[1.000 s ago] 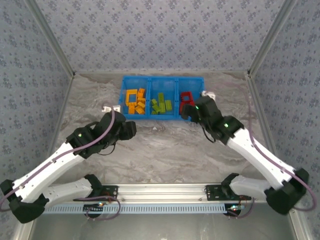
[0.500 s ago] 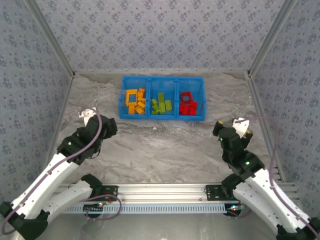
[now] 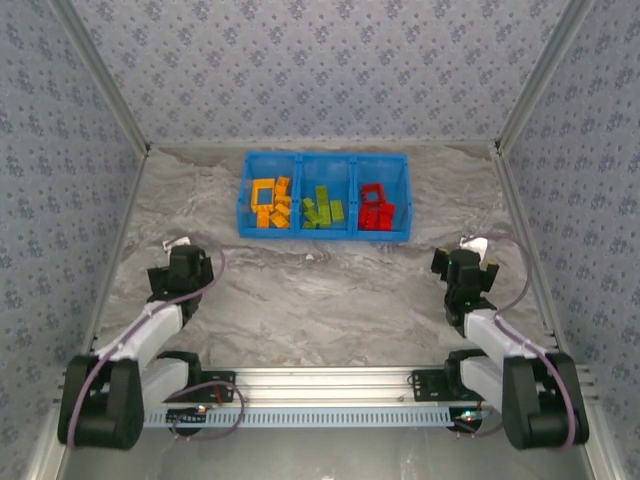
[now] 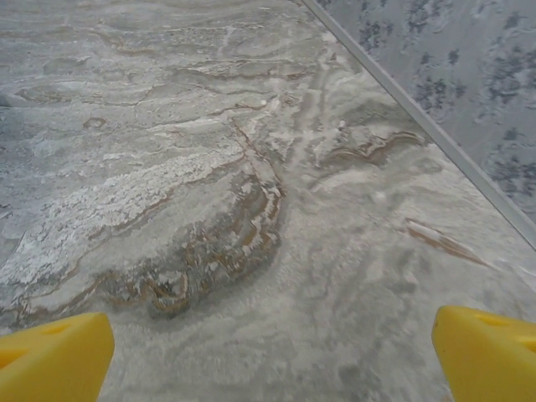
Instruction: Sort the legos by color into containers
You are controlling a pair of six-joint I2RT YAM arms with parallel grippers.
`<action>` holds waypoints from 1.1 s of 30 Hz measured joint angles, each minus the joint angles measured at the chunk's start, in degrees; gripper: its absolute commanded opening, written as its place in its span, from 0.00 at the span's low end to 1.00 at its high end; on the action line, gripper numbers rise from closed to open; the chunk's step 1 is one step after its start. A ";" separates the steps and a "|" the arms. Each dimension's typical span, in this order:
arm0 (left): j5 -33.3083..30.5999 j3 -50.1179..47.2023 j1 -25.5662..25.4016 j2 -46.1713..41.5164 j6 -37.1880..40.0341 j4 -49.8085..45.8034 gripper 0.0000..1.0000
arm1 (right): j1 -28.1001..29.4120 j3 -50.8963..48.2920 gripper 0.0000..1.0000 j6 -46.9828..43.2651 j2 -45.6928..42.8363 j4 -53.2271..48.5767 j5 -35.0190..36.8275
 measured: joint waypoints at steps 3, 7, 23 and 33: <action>3.28 0.90 1.88 6.45 0.96 7.02 0.98 | -0.68 0.98 1.00 -1.42 6.91 6.95 -2.54; 7.23 3.65 3.19 13.92 1.14 17.27 0.98 | -1.60 3.96 1.00 -4.42 14.78 14.78 -6.08; 14.58 1.75 4.59 25.20 4.00 42.73 0.98 | -4.28 7.41 1.00 -7.52 24.61 27.26 -16.37; 15.13 2.43 4.59 25.20 4.20 43.23 0.98 | -4.28 8.15 1.00 -7.52 24.61 25.14 -16.13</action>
